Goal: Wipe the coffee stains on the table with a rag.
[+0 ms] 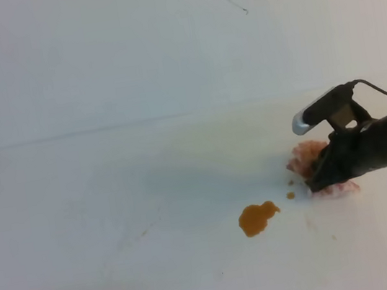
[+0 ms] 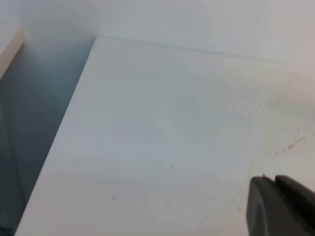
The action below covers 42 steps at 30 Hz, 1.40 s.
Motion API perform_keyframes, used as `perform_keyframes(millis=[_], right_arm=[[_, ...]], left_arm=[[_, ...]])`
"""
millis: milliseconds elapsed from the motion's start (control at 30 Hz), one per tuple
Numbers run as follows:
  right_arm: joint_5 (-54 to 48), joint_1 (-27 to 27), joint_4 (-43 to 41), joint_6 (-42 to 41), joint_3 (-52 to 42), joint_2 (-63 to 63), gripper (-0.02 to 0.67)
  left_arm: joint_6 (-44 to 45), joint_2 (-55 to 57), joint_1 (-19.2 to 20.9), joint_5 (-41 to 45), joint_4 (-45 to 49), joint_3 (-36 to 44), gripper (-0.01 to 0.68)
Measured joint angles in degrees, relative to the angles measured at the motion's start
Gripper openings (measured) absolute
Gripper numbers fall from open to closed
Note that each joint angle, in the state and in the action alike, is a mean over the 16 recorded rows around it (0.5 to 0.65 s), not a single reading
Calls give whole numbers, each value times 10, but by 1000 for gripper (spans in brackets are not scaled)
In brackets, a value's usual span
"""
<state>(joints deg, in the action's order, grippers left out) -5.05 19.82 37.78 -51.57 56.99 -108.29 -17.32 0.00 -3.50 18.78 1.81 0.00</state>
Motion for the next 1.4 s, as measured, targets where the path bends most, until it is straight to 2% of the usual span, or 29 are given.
perform_keyframes(millis=[133,267,600,800,933,1200,1300,1400], right_arm=[[-43,-10,-11,1,53,-37,48],[-90,2,-32,12,94,-70,48],[-169,118,-104,64,140,-101,48],[-190,167,-161,140,140,-101,48],[-196,149,-222,223,138,-100,47],[-225,40,-353,404,136,-97,47],[-235,8,-384,445,136,-96,47],[-244,0,-393,466,136,-95,47]], left_arm=[[0,0,0,0,0,0,-1],[0,0,0,0,0,0,-1],[0,0,0,0,0,0,-1],[0,0,0,0,0,0,-1],[0,0,0,0,0,0,-1],[0,0,0,0,0,0,-1],[0,0,0,0,0,0,-1],[0,0,0,0,0,0,-1]])
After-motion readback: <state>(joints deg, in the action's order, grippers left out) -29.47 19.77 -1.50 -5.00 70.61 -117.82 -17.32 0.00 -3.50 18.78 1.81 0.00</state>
